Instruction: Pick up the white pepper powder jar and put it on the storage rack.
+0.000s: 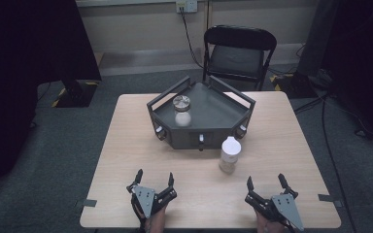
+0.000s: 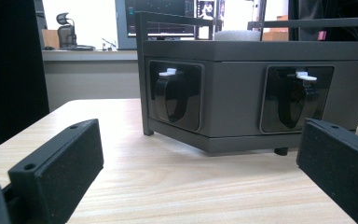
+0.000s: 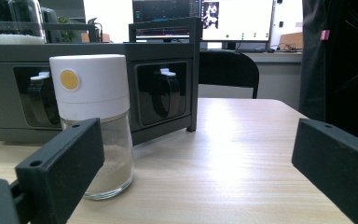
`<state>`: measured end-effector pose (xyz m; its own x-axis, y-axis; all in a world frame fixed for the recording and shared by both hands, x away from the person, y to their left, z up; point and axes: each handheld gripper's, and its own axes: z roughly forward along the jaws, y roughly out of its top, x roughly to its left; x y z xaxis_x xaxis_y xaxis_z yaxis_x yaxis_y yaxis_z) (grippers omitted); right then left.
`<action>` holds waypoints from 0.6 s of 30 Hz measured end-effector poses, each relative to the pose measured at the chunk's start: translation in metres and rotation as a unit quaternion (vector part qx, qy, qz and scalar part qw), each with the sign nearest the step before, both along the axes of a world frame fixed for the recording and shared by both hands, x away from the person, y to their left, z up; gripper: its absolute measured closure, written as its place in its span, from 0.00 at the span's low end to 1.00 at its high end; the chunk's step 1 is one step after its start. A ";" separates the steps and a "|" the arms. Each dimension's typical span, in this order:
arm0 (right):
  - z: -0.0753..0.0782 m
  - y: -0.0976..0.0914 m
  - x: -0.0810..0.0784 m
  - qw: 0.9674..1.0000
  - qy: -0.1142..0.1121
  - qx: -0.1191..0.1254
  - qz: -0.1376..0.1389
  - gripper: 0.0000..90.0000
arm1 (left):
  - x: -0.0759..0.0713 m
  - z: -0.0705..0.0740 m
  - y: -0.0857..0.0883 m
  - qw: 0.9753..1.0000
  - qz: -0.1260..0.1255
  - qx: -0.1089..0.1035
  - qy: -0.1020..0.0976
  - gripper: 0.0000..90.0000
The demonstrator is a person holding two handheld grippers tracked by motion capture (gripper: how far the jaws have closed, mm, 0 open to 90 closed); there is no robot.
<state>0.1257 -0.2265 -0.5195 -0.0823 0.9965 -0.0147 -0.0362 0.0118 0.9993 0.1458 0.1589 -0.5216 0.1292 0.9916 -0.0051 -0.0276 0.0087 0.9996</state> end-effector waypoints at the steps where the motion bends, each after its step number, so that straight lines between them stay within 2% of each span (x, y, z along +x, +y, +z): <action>1: 0.000 0.000 0.000 1.000 0.000 0.000 0.000 0.01 | 0.000 0.000 0.000 1.000 0.000 0.000 0.000 0.00; 15: 0.000 0.005 0.000 1.000 -0.002 0.001 -0.015 0.00 | 0.000 0.000 -0.001 1.000 0.005 0.000 0.000 0.00; 18: -0.003 0.006 -0.001 1.000 -0.010 -0.012 -0.011 0.00 | -0.002 0.000 -0.004 1.000 0.014 0.000 -0.002 0.00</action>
